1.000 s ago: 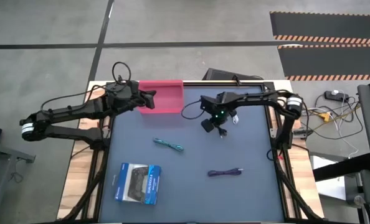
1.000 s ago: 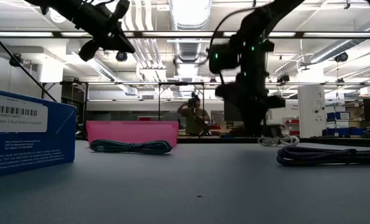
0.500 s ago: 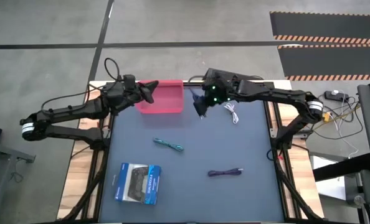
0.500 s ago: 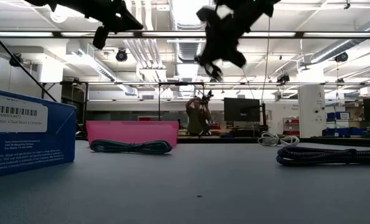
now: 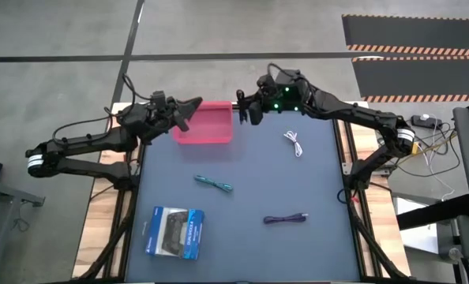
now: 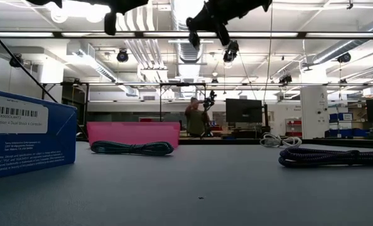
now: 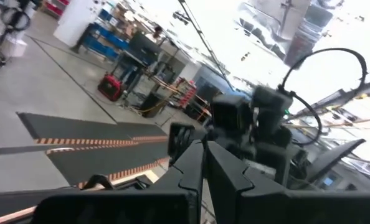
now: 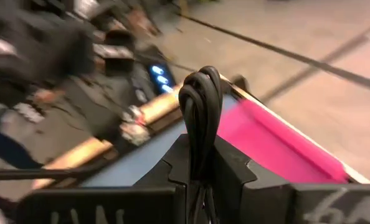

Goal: Pick and place USB-C Cables
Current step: Put the black charger cable into the pink bin

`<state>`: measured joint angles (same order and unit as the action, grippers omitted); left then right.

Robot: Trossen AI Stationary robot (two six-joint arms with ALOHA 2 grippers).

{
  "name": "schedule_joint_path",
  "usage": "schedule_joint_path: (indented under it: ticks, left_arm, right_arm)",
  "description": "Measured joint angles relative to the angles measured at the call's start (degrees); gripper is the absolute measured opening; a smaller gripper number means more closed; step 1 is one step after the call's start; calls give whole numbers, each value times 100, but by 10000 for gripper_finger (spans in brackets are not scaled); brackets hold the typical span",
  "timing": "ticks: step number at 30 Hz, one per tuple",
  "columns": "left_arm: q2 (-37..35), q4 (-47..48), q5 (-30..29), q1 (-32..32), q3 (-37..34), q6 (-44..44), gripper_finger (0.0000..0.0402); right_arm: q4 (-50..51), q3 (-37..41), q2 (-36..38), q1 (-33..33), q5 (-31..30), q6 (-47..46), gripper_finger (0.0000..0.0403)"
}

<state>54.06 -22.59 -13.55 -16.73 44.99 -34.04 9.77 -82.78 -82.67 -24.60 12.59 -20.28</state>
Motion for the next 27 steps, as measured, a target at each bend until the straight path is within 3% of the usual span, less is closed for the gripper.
schedule_joint_path:
  ticks: [8,18,22,27]
  left_arm:
    - [15,-99,772,152,2,310,3]
    - [15,-78,811,404,-6,800,8]
    - [26,-48,810,400,-17,802,39]
    - [234,-40,979,400,-26,880,107]
  right_arm:
    - [-837,0,-48,29,639,-15,28]
    - [-1558,2,-59,206,857,-30,28]
    - [-1820,42,-123,307,1048,-170,28]
    - [-2003,59,-278,374,1277,-240,28]
